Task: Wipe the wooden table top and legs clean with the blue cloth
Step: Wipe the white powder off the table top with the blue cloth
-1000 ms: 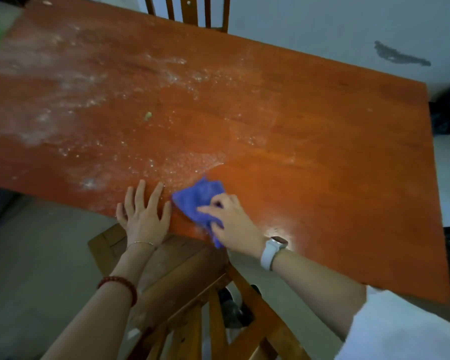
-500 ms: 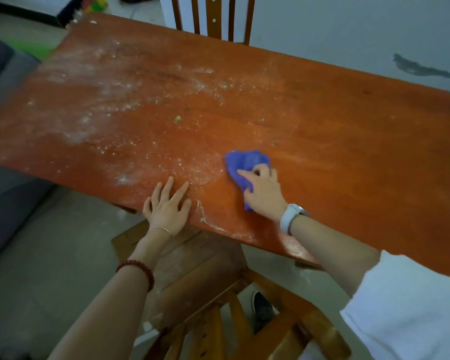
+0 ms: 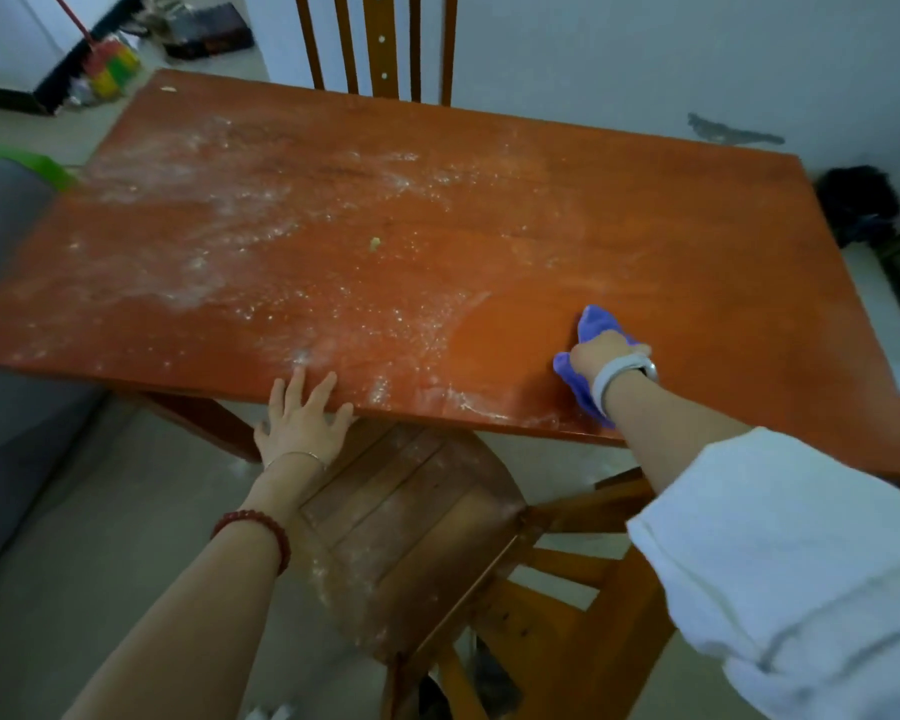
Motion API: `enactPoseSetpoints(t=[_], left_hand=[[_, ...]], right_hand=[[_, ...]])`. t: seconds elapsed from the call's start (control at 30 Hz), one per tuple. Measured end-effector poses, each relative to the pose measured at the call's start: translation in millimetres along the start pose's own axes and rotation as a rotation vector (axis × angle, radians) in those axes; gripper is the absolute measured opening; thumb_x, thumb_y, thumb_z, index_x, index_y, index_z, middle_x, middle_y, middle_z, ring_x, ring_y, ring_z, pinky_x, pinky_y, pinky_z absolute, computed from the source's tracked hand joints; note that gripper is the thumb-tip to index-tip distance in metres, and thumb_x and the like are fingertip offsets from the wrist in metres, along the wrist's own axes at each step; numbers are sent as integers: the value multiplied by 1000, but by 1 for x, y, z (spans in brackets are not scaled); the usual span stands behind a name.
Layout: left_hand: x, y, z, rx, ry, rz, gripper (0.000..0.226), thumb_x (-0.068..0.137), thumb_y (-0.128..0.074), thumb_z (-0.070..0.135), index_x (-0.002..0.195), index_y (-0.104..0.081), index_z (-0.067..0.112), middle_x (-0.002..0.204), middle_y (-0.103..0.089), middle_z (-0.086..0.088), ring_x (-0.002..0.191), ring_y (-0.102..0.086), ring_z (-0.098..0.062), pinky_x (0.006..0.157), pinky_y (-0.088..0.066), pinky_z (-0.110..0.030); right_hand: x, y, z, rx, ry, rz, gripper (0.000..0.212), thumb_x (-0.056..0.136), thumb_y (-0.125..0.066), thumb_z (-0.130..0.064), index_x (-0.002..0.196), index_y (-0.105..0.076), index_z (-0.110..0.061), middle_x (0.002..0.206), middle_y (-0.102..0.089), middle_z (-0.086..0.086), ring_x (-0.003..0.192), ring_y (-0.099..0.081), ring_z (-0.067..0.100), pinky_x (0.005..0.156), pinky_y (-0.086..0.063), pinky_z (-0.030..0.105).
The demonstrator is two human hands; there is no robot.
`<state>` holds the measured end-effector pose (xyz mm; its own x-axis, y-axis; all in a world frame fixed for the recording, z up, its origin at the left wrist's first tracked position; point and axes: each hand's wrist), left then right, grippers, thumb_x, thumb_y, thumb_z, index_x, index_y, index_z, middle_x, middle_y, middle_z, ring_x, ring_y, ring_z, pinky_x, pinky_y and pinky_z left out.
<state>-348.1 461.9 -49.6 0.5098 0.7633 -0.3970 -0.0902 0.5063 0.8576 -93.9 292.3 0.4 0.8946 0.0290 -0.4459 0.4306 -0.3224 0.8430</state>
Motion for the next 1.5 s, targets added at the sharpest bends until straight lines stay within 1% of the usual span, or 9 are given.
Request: enactPoseSetpoints(t=[0.2,0.37,0.57,0.7,0.83,0.93,1.07,1.3,1.5], left_hand=[[3,5,-7,-16,-1,-66,51,93,-34,49,141,-18,43,155,5,12,141,10,-14,112,-10,-53],[3,4,-9,-12,-2,-38,51,91,-39,45,140,-28,35,155,-1,11,142,6,-13,112,-11,-50],[6,13,-36,115,-209,55,43,94,-34,41,137,-32,41,153,-17,10,139,-10,-16,108,-12,-48],[19,26,-66,95,-276,168,41,94,-36,37,134,-42,30,148,-29,0,136,-18,-23,108,-13,-47],[39,44,-118,139,-236,158,48,95,-32,39,142,-26,30,154,-13,-3,141,-4,-24,111,-8,-50],[49,61,-150,139,-243,105,49,95,-34,38,142,-24,32,154,-11,5,142,-2,-17,111,-13,-49],[55,80,-155,93,-260,14,44,94,-32,42,138,-32,36,153,-16,13,140,-8,-11,109,-16,-46],[58,92,-156,170,-306,-75,46,94,-28,45,140,-27,37,153,-13,12,140,-7,-16,109,-13,-47],[62,97,-160,255,-389,-90,48,93,-33,48,140,-26,39,152,-17,10,137,-11,-19,108,-15,-45]], right_hand=[[-78,-94,-24,-98,361,135,44,89,-51,-28,131,-40,-32,136,-29,10,123,-28,33,94,-34,44],[-123,-114,-37,144,883,-293,42,83,-46,-5,120,-59,-22,110,-40,9,109,-36,28,97,-31,35],[-76,-63,-11,273,302,341,42,86,-47,-12,125,-54,-24,129,-38,12,118,-33,33,94,-32,40],[-79,-70,3,62,38,222,52,88,-49,-15,137,-38,-26,143,-23,10,125,-25,35,100,-29,43],[-128,-137,-41,-12,401,211,49,85,-46,-15,132,-47,-27,140,-31,8,120,-30,35,99,-30,38],[-180,-177,-90,162,726,-125,48,79,-38,-15,122,-58,-18,127,-45,13,116,-38,31,99,-23,29],[-196,-166,-103,464,657,32,44,75,-43,-9,114,-64,-12,115,-57,17,112,-48,30,101,-30,30],[-134,-129,-78,248,129,271,45,91,-42,-15,136,-41,-17,142,-29,17,127,-27,37,104,-22,35],[-168,-204,-120,-90,601,256,47,83,-54,-21,129,-50,-25,137,-38,12,118,-34,38,94,-36,45]])
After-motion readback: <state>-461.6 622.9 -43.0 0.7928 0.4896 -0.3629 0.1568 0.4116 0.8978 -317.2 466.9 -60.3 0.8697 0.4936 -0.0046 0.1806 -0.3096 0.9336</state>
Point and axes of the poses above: each hand's wrist, its own x-axis towards the middle knuckle, its own y-axis out of the back of the hand, z = x × y
